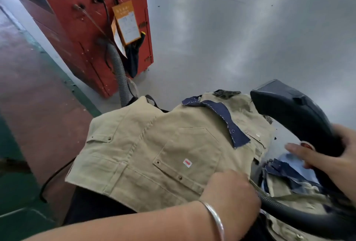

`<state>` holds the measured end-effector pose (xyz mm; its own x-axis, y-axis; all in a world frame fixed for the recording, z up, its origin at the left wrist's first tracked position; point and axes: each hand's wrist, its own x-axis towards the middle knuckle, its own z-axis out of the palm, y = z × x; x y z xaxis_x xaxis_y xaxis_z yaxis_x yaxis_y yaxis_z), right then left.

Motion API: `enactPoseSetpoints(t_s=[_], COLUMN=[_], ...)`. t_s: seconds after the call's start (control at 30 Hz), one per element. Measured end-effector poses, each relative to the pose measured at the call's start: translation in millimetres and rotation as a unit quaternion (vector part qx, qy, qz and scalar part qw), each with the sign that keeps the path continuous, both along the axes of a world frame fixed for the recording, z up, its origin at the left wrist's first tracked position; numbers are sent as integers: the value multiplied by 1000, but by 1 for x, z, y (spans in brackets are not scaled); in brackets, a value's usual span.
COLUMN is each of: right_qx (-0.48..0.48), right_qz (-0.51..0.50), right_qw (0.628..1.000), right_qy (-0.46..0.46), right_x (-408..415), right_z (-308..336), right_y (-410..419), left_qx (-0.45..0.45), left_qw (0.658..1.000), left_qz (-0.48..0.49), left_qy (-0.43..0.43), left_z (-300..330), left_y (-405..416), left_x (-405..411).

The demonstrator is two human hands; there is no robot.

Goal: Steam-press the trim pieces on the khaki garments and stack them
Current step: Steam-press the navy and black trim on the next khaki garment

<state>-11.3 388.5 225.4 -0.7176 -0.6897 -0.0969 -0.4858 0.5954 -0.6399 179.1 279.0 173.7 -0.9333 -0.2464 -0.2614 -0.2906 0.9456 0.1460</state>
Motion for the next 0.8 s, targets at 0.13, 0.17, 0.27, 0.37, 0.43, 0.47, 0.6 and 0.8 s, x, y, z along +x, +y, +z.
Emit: enactPoseSetpoints(t_s=[0.13,0.17,0.27,0.37,0.43,0.47,0.6,0.8], right_qx=[30,37,32,37,41,48,45,41], right_qz=[37,47,47,42,28,24,12,7], right_qw=[999,998,998,998,998,998,999,998], right_qy=[5,-14,-17,-27,-28,-28,-21,-40], right_x=[31,37,50,56,58,58,53,48], right_z=[19,24,26,24,23,24,21,14], right_y=[-15,-17,-22,-21,-18,-15,-8,-9], left_qx=[-22,-11,52,110,139,123,147,9], left_qw=[997,996,986,976,976,982,982,999], left_qz=[-79,-87,-92,-148,-160,-142,-75,-29], left_qy=[-3,-7,-128,-118,-39,4,91,44], left_z=[18,19,24,21,13,7,6,-5], left_y=[-41,-47,-57,-45,-30,-24,-21,-67], left_x=[55,70,95,86,80,80,106,169])
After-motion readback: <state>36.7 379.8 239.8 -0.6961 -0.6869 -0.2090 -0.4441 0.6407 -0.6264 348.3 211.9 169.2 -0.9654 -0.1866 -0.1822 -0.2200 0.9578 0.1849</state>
